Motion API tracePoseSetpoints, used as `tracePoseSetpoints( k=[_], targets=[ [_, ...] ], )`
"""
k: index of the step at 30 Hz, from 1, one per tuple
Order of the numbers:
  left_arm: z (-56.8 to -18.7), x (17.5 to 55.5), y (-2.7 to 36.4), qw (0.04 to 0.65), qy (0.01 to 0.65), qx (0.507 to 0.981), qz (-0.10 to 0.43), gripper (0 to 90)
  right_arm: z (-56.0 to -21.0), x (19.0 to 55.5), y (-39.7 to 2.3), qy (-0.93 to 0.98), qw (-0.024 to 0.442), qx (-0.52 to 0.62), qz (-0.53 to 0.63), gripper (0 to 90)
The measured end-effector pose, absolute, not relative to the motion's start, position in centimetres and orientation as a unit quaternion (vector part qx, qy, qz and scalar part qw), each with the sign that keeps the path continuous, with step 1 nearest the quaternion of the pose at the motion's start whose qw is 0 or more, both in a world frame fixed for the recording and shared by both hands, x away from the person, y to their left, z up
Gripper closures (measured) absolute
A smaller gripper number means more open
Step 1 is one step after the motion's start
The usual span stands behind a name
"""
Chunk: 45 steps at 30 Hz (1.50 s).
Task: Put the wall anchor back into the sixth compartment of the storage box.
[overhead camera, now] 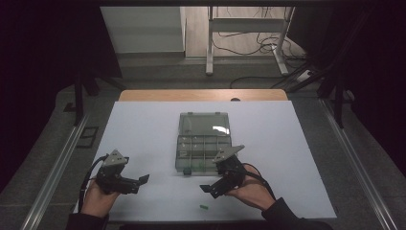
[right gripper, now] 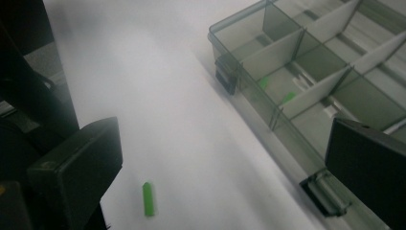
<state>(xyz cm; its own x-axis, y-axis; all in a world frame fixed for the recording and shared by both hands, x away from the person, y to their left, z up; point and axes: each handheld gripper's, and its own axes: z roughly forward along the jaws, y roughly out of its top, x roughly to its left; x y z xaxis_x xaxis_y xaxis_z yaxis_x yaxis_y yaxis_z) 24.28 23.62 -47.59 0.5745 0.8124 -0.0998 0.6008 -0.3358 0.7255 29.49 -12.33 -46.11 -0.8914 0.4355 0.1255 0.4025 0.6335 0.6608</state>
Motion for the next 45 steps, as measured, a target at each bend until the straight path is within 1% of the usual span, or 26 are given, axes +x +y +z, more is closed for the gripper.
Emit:
tracePoseSetpoints(
  k=[7, 16, 25, 35, 39, 45],
  targets=[
    [-47.6, 24.3, 23.6, 0.374, 0.439, 0.805, 0.142, 0.0, -46.0, 28.7, -12.6, 0.904, 0.023, 0.243, 0.351, 0.0],
    [-47.6, 24.3, 23.6, 0.373, 0.439, 0.805, 0.142, 0.0, -46.5, 27.5, -12.8, 0.920, 0.039, 0.227, 0.319, 1.0],
    [-47.6, 24.3, 23.6, 0.371, 0.439, 0.806, 0.142, 0.0, -47.5, 26.7, -12.8, 0.928, 0.039, 0.211, 0.305, 18.0],
    [-47.6, 24.3, 23.5, 0.369, 0.438, 0.807, 0.142, 0.0, -48.9, 26.2, -11.6, 0.937, 0.024, 0.192, 0.291, 33.3],
    [-47.6, 24.3, 23.5, 0.370, 0.439, 0.806, 0.142, 0.0, -49.4, 25.9, -11.1, 0.943, 0.018, 0.179, 0.281, 42.7],
    [-47.6, 24.3, 23.5, 0.368, 0.440, 0.807, 0.142, 0.0, -50.0, 25.5, -10.4, 0.949, 0.003, 0.161, 0.271, 59.0]
  ],
)
